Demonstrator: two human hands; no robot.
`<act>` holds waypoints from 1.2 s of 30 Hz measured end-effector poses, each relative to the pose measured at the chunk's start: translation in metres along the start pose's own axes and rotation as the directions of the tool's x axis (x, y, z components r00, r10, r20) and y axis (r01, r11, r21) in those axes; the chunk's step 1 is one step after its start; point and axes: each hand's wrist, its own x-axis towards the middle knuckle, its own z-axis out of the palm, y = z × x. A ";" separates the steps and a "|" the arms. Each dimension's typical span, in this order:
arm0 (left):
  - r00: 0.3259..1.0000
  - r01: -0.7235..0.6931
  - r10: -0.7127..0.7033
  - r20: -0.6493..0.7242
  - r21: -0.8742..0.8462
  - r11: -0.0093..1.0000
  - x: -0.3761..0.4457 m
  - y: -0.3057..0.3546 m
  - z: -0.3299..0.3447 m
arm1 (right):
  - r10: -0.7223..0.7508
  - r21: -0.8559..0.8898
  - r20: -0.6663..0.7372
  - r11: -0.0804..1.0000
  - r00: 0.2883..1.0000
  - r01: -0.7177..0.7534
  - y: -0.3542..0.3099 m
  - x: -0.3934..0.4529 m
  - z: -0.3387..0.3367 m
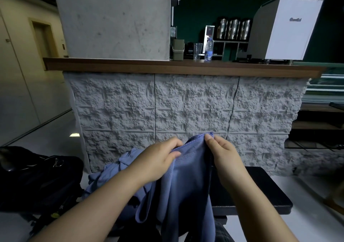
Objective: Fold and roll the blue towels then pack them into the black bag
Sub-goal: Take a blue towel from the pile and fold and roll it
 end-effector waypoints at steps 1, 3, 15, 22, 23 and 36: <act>0.999 0.012 -0.013 0.033 0.027 1.000 -0.001 -0.005 0.002 | 0.004 0.009 -0.045 1.000 0.999 -0.004 0.000 0.002 -0.002; 0.995 0.036 -0.048 0.091 0.122 0.992 -0.004 -0.019 0.004 | -0.007 -0.006 -0.146 1.000 0.989 0.007 0.001 0.010 -0.011; 0.970 0.169 -0.216 0.108 0.338 0.926 -0.023 -0.068 -0.038 | -0.041 -0.146 -0.363 0.989 0.931 -0.014 0.004 0.044 -0.070; 0.996 0.085 -0.073 -0.044 0.515 0.853 -0.022 -0.072 -0.065 | -0.156 -0.480 -0.348 0.877 0.924 -0.033 0.002 0.038 -0.084; 0.995 0.092 -0.054 -0.090 0.499 0.862 -0.021 -0.069 -0.067 | -0.179 -0.515 -0.352 0.857 0.919 -0.031 0.003 0.038 -0.085; 0.892 0.350 -0.143 -0.430 0.454 0.819 -0.012 -0.061 -0.055 | -0.300 -0.553 -0.319 0.829 0.899 0.080 -0.002 0.031 -0.074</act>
